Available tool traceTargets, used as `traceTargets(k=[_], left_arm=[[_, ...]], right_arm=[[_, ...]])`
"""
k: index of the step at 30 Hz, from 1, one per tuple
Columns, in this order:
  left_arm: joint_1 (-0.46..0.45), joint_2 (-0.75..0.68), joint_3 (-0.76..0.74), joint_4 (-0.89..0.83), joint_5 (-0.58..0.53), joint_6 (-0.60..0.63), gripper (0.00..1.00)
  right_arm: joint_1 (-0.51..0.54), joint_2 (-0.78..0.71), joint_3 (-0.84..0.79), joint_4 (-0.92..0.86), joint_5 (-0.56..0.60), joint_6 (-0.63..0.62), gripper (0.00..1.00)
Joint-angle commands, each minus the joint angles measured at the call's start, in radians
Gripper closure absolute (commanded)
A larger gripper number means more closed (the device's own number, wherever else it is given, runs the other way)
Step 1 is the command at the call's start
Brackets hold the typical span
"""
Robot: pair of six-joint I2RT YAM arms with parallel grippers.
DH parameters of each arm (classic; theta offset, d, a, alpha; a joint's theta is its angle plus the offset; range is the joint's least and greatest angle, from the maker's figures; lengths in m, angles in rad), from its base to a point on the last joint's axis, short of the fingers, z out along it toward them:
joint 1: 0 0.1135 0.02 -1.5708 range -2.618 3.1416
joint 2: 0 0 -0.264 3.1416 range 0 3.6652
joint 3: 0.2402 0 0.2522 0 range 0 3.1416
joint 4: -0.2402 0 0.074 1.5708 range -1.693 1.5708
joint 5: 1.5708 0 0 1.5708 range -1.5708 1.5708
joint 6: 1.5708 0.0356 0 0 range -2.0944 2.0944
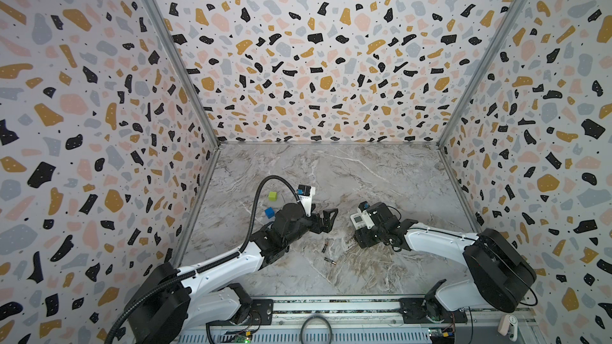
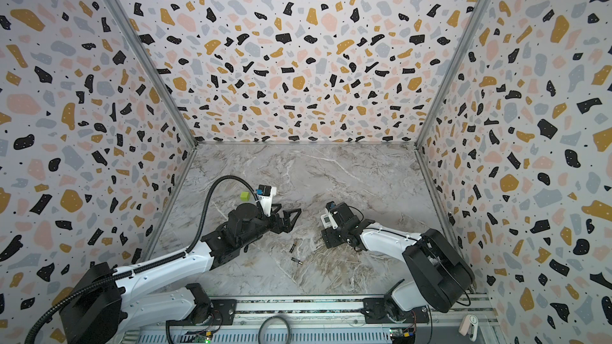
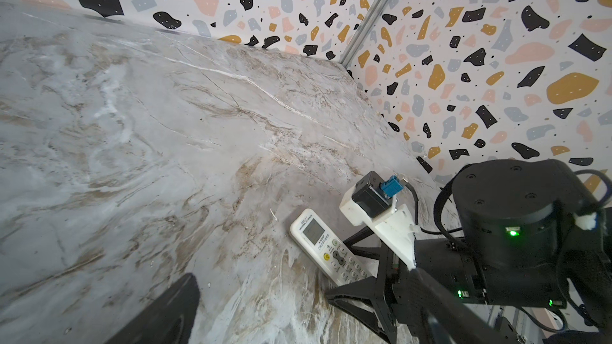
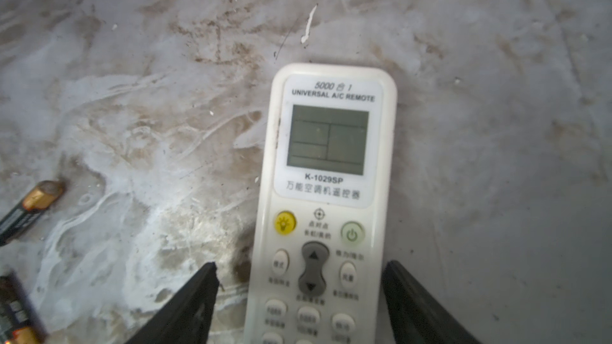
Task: Load the batteries into the remote control
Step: 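Reach the right gripper down to the white remote while the left arm moves toward it, then grasp the white remote with the right gripper and lift it upright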
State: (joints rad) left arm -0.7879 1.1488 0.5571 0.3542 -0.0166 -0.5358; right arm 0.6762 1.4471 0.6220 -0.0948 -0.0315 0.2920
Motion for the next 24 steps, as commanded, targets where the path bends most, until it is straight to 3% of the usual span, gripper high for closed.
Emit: traceTargets(k=[1, 9, 17, 20, 24], left_arm=[[-0.004, -0.007, 0.006, 0.049, -0.023, 0.023, 0.01], [-0.005, -0.035, -0.016, 0.039, -0.048, 0.042, 0.0], [-0.005, -0.029, -0.008, 0.037, -0.035, 0.041, 0.0], [-0.005, -0.034, 0.001, 0.048, -0.006, 0.025, 0.0], [-0.005, -0.05, 0.014, 0.068, 0.043, 0.003, 0.0]], right_arm=[[0.021, 0.028, 0.024, -0.057, 0.045, 0.032, 0.26], [0.065, 0.045, 0.045, -0.105, 0.123, 0.058, 0.4], [0.083, 0.014, 0.041, -0.093, 0.126, 0.046, 0.67], [0.084, -0.054, 0.023, -0.042, 0.077, 0.021, 0.78], [0.079, -0.217, -0.037, 0.12, -0.08, 0.002, 0.86]])
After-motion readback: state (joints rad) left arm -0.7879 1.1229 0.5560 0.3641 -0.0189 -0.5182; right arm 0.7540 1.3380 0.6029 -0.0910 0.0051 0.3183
